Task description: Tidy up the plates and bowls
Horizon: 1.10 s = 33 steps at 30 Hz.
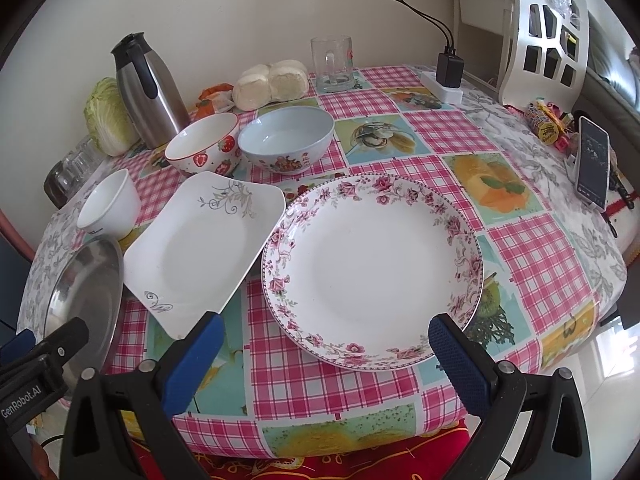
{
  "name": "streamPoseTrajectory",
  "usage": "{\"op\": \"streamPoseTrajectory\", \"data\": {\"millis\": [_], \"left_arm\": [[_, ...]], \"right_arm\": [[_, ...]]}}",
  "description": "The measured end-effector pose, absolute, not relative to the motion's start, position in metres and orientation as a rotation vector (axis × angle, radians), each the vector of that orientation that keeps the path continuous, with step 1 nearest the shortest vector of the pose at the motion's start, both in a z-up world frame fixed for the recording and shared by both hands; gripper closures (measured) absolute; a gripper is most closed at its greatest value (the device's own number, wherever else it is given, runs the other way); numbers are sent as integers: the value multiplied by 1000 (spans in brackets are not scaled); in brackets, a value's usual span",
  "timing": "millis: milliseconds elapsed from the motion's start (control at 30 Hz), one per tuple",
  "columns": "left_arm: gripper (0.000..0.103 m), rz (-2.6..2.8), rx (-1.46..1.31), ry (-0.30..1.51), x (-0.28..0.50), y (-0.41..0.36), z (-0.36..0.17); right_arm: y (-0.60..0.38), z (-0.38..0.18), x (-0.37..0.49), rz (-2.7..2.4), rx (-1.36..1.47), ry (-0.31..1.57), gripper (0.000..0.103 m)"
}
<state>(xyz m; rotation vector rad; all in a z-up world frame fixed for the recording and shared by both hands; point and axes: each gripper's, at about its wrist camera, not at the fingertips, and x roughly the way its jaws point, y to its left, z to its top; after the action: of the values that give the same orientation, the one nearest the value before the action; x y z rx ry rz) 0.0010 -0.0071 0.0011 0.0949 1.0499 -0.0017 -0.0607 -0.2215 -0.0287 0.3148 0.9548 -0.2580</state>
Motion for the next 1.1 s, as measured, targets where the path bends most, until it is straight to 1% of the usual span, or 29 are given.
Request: {"op": "streamPoseTrajectory", "data": {"millis": [1100], "left_arm": [[0,13,75,1065,4,-1,-2]], "right_arm": [[-213,-35,-55,-248,279,990,0]]}}
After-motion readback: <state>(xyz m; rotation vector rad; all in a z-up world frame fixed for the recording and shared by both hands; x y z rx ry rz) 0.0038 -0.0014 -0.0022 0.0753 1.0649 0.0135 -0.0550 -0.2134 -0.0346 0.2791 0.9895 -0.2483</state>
